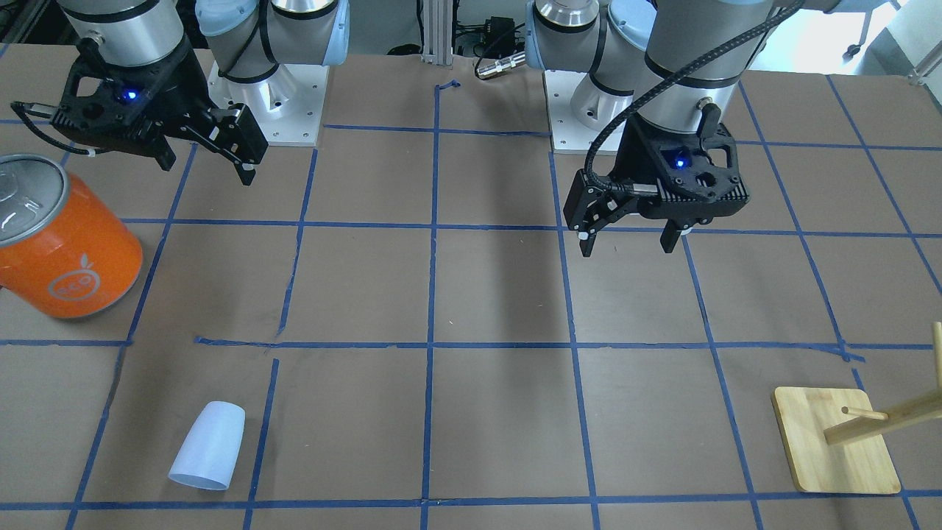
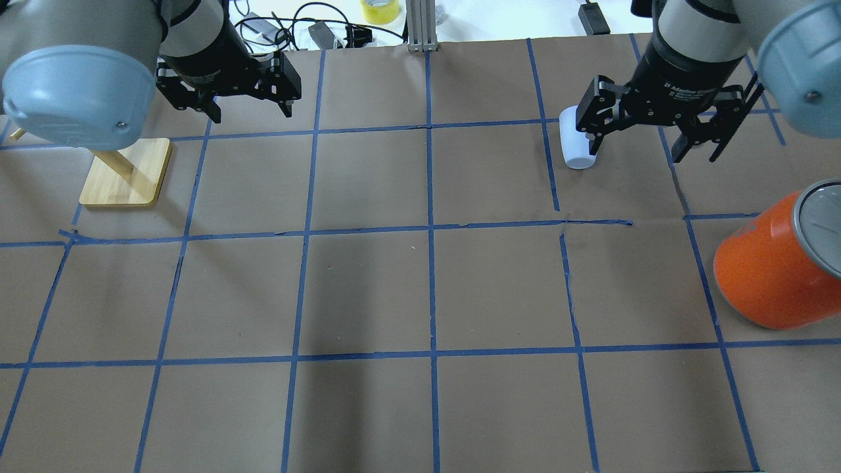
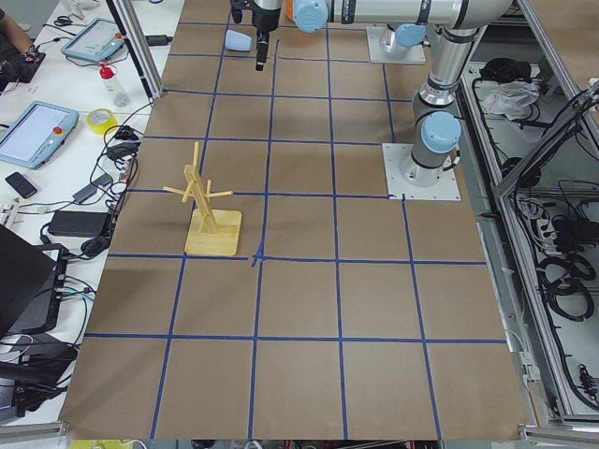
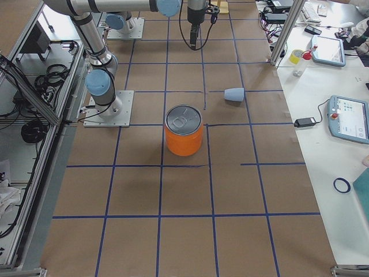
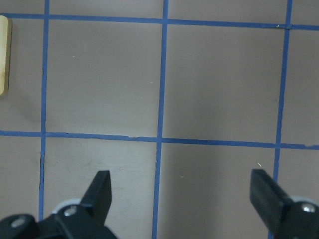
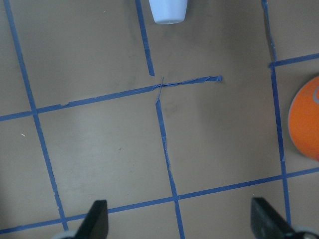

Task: Flip cup
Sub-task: 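Move the right gripper toward the upside-down light-blue cup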

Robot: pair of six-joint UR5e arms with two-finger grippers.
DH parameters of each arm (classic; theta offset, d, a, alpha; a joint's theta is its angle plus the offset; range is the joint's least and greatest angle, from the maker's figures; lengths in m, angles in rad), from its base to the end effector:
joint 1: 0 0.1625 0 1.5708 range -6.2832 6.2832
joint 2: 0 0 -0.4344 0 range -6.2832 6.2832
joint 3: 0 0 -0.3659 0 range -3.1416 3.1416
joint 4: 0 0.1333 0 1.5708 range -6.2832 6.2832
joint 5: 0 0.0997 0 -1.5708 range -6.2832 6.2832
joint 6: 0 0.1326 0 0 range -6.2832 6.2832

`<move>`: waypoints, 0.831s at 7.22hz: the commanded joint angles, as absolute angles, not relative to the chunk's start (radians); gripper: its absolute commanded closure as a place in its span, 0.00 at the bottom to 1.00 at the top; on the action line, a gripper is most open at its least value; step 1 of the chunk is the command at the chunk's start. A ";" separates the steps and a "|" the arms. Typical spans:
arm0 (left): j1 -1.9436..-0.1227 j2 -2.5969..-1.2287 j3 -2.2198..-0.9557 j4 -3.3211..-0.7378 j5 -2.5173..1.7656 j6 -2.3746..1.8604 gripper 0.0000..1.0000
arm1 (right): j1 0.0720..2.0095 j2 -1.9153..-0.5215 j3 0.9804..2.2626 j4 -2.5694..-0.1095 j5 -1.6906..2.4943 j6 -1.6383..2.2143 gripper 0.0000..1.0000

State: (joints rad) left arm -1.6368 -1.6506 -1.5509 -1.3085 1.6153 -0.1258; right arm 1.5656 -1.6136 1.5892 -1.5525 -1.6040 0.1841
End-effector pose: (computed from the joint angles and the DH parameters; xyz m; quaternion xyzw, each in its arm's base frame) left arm -0.1617 -0.5146 0.4639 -0.0320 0.9941 -0.1027 0.0124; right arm 0.1266 -0.4484 0.4735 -0.0945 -0.9954 0.0045 0.0163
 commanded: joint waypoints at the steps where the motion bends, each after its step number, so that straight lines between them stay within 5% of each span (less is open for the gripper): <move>1: -1.637 -1.651 -1.551 -1.308 1.615 -0.126 0.00 | 1.551 -1.618 1.591 -1.566 -1.782 0.174 0.00; 6: -1.637 -1.655 -1.551 -1.308 1.617 -0.126 0.00 | 1.531 -1.499 1.597 -1.893 -1.654 0.207 0.00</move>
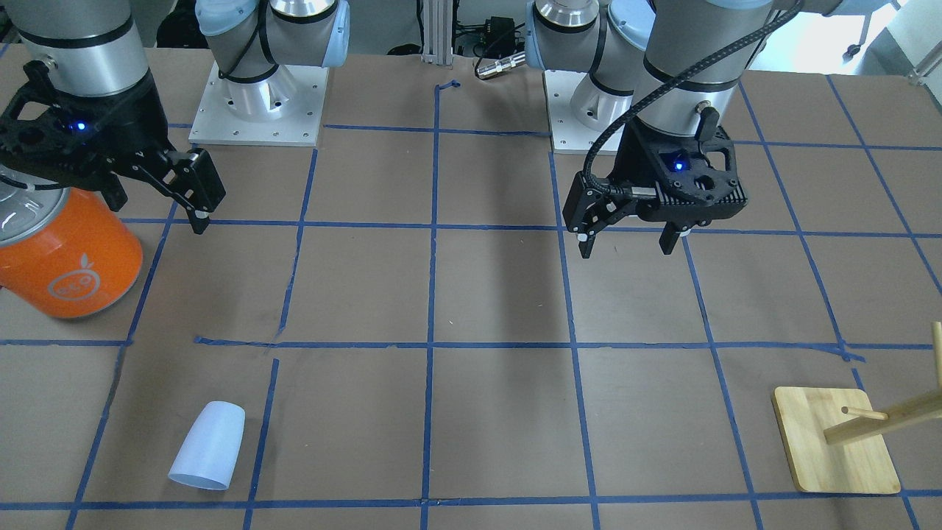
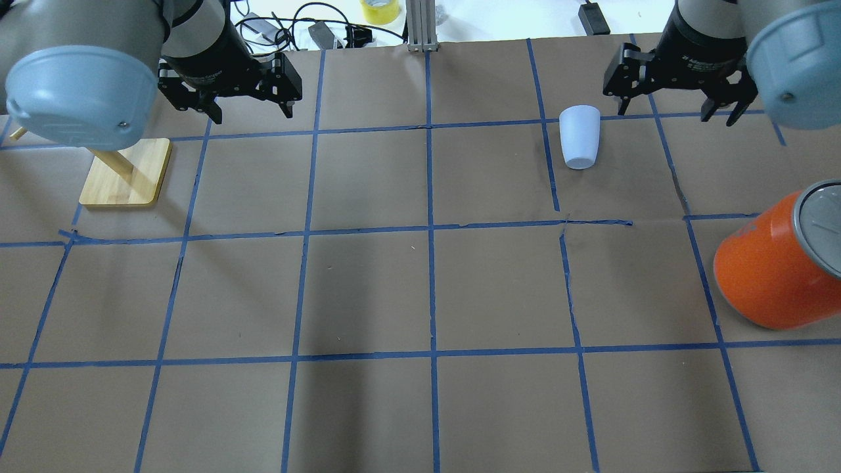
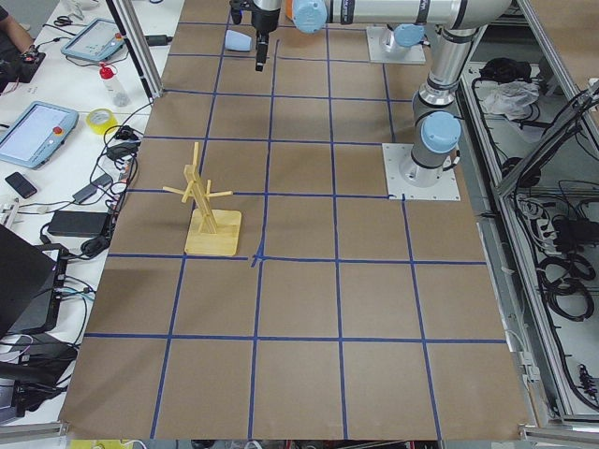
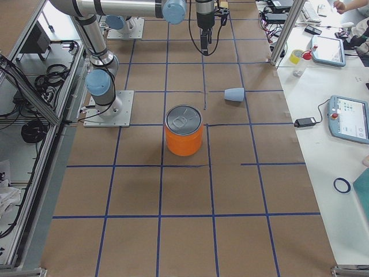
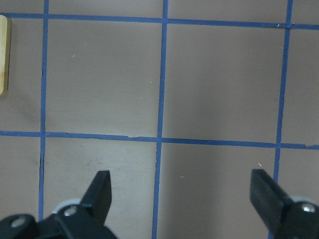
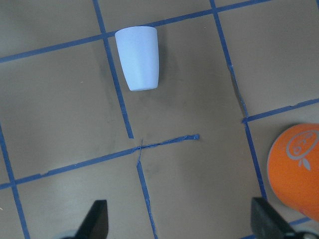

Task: Flip cup
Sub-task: 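Move the right gripper toward the upside-down light-blue cup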

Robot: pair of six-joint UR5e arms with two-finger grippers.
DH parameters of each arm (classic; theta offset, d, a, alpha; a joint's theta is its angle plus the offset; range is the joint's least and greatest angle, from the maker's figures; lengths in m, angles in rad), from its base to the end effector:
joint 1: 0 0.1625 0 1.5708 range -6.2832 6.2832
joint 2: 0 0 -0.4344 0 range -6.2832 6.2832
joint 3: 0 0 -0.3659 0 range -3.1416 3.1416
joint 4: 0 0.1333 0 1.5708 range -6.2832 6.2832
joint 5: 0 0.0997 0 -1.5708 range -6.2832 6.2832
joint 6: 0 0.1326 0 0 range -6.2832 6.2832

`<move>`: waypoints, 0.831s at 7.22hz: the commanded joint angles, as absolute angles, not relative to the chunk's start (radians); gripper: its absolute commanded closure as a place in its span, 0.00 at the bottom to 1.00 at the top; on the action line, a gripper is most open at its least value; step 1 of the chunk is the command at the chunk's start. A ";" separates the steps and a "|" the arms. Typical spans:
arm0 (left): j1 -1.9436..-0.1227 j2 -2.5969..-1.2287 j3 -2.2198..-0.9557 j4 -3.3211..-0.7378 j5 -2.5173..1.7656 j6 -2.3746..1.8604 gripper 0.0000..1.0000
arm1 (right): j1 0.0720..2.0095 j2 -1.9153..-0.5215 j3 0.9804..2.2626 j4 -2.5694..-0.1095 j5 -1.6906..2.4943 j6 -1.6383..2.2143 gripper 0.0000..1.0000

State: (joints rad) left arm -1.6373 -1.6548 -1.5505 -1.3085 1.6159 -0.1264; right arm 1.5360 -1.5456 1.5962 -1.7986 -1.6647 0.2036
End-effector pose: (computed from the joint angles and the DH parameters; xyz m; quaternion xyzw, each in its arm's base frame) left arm -0.1620 -0.5159 0.4619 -0.0320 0.9943 -0.1008 0.0128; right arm 0.1035 -0.5017 0.4659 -0.1224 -0.9874 0.0920 0.0391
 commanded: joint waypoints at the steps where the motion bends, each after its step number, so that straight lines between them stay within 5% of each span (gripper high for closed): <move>1: -1.637 -1.654 -1.551 -1.308 1.615 -0.126 0.00 | 1.516 -1.464 1.588 -1.943 -1.638 0.204 0.00; 6: -1.640 -1.646 -1.551 -1.308 1.615 -0.127 0.00 | 1.485 -1.088 1.462 -2.168 -1.591 -0.018 0.00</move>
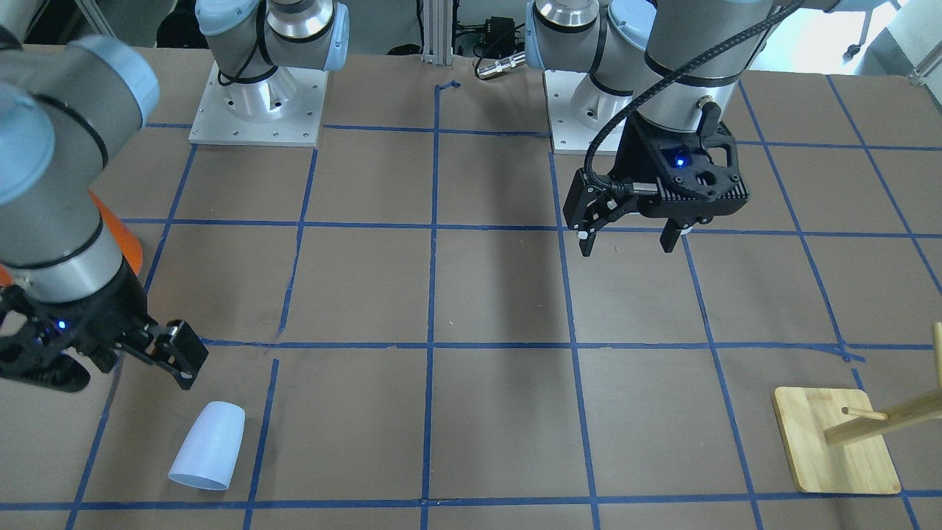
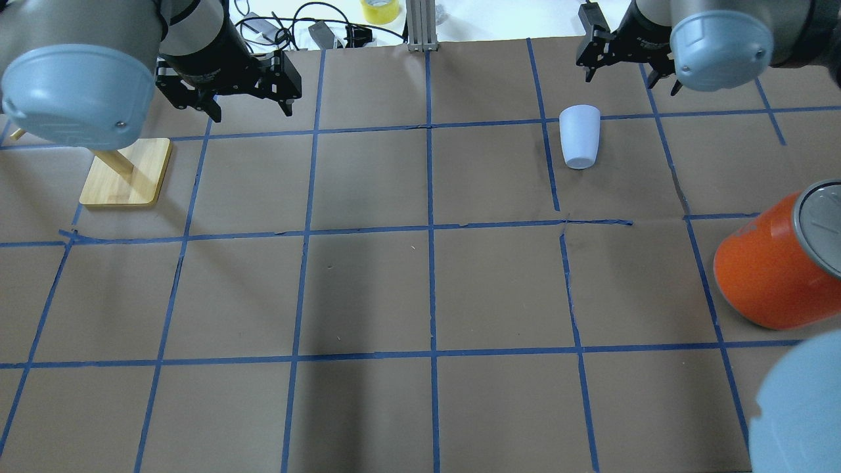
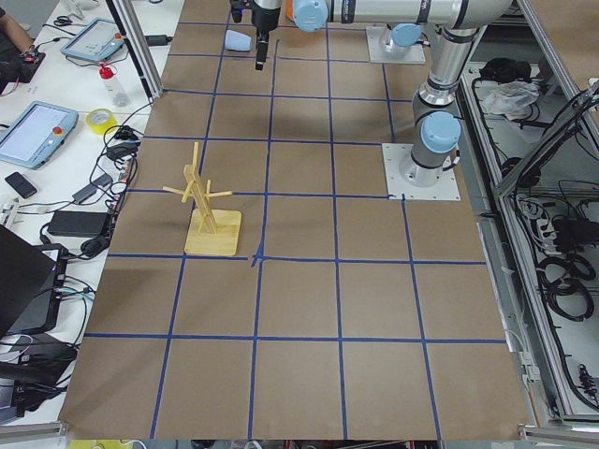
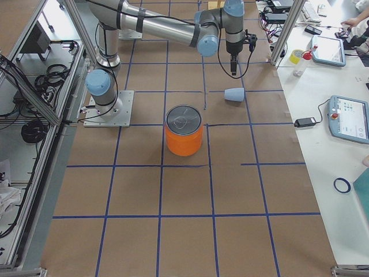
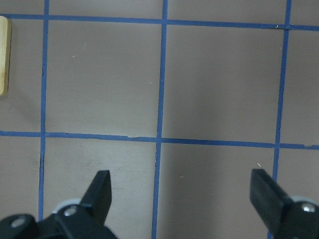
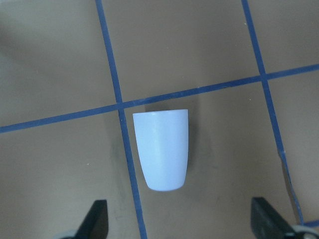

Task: Flip cup
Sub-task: 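Move the right gripper toward the upside-down light-blue cup, then lower the right gripper and grasp the light-blue cup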

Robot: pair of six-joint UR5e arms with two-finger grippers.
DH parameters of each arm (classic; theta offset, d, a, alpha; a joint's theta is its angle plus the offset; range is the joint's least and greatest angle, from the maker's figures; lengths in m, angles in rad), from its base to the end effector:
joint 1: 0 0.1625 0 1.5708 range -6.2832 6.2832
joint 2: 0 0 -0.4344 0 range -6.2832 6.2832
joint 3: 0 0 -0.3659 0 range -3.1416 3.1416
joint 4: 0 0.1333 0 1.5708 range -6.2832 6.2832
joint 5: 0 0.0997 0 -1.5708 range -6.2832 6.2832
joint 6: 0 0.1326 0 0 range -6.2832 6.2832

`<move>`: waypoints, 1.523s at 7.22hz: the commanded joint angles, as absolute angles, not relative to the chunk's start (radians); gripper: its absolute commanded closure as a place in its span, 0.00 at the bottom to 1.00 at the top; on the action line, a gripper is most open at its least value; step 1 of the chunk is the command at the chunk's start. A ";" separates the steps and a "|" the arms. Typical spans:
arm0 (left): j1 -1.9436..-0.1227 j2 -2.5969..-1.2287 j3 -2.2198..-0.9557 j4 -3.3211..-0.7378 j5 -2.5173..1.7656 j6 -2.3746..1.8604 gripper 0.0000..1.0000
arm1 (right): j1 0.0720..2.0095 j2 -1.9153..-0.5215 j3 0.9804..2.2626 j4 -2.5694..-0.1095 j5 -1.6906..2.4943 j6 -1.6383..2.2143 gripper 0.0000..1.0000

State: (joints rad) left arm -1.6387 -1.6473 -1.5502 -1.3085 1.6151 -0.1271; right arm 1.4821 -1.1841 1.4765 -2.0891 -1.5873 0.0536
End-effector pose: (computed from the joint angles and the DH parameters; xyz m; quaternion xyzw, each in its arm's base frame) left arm -0.1626 -0.5134 0.4660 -0.0317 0.9939 -0.1046 0.0119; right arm 0.0738 -0.6502 0.3525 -0.0716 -0.9910 0.1125 0.0102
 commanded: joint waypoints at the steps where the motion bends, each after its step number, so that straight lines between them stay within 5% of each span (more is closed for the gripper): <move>1: -1.638 -1.646 -1.551 -1.308 1.615 -0.127 0.00 | 1.482 -1.024 1.459 -2.213 -1.589 -0.147 0.00; 11: -1.637 -1.646 -1.551 -1.308 1.615 -0.126 0.00 | 1.471 -0.908 1.482 -2.330 -1.539 -0.072 0.07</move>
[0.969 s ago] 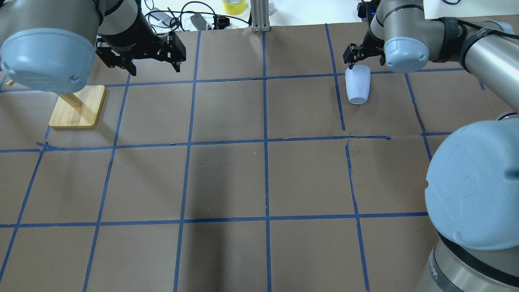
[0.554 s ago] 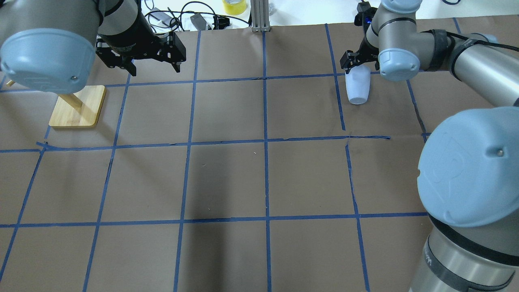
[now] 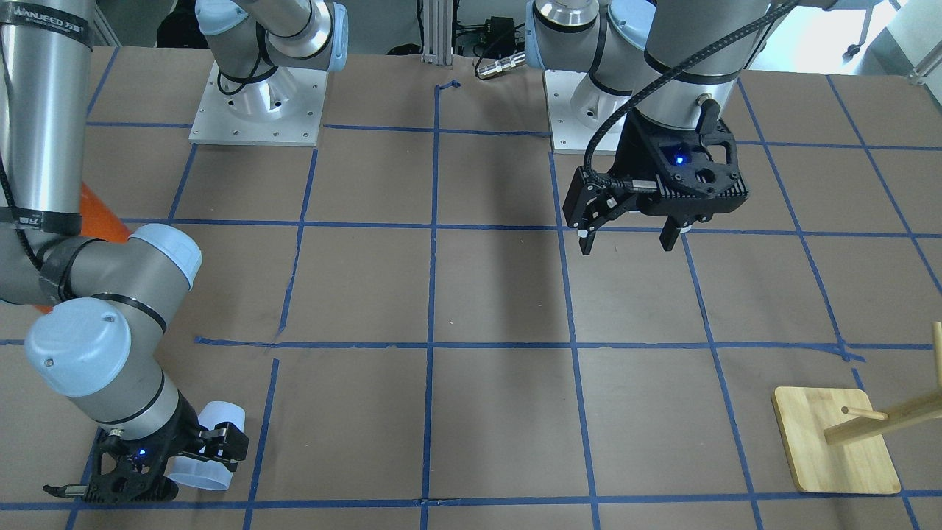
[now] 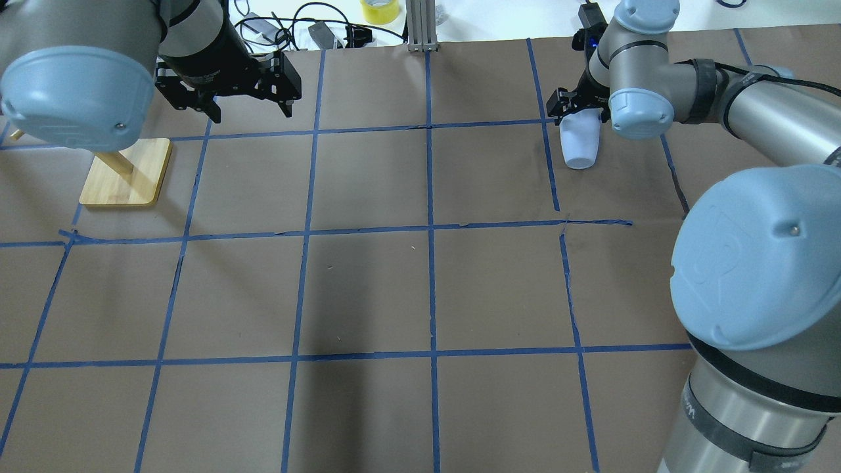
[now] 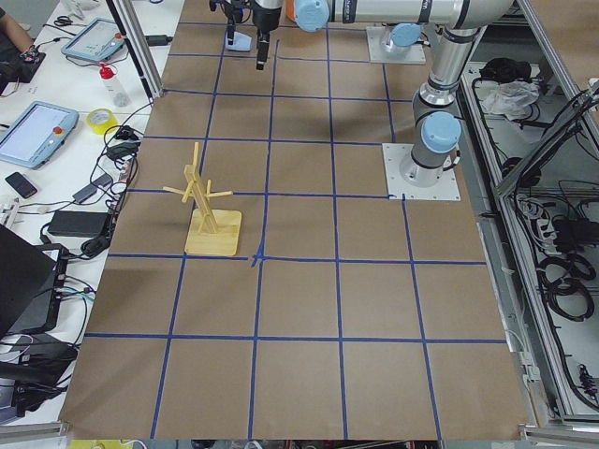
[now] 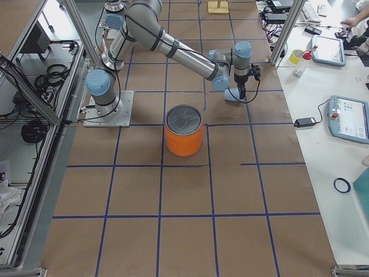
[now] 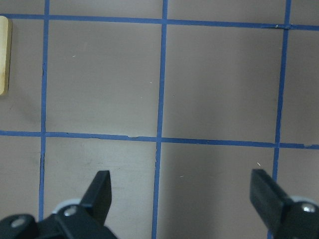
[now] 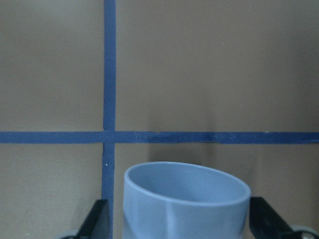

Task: Flip cup
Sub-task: 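Lower the right gripper and grasp the light-blue cup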

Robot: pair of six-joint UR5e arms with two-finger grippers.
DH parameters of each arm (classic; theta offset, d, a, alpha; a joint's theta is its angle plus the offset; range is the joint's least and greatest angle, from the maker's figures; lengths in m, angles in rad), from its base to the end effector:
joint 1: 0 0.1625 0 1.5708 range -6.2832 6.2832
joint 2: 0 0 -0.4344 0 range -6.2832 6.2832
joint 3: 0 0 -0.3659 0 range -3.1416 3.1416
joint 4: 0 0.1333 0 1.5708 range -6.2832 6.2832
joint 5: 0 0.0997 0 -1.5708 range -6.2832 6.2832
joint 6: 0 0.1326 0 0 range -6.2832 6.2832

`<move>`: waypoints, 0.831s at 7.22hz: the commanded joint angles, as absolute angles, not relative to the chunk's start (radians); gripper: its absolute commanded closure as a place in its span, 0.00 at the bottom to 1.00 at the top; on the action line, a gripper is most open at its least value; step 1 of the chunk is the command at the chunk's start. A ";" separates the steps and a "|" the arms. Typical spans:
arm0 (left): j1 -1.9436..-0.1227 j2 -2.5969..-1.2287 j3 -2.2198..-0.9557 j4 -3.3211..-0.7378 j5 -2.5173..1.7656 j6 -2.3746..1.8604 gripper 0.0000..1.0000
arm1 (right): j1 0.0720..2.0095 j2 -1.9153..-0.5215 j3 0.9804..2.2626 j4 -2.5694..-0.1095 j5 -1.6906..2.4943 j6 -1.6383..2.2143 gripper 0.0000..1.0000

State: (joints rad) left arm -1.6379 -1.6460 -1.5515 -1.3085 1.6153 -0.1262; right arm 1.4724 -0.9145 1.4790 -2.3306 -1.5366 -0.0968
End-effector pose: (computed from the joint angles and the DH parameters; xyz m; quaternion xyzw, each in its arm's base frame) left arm -0.1622 -0.5130 0.4660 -0.0317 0.9939 -0.1046 0.0121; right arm 0.0686 -0.7079 0.2002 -0.0009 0.9951 -0.0987 0.0074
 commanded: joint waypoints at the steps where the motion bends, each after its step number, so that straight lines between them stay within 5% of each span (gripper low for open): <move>1: -1.637 -1.646 -1.551 -1.308 1.615 -0.126 0.00 | 1.473 -0.907 1.485 -2.332 -1.539 -0.061 0.08; 4: -1.637 -1.646 -1.551 -1.308 1.615 -0.126 0.00 | 1.473 -0.908 1.493 -2.323 -1.545 -0.057 0.69; 6: -1.637 -1.646 -1.551 -1.308 1.615 -0.126 0.00 | 1.482 -0.931 1.512 -2.329 -1.542 -0.058 0.88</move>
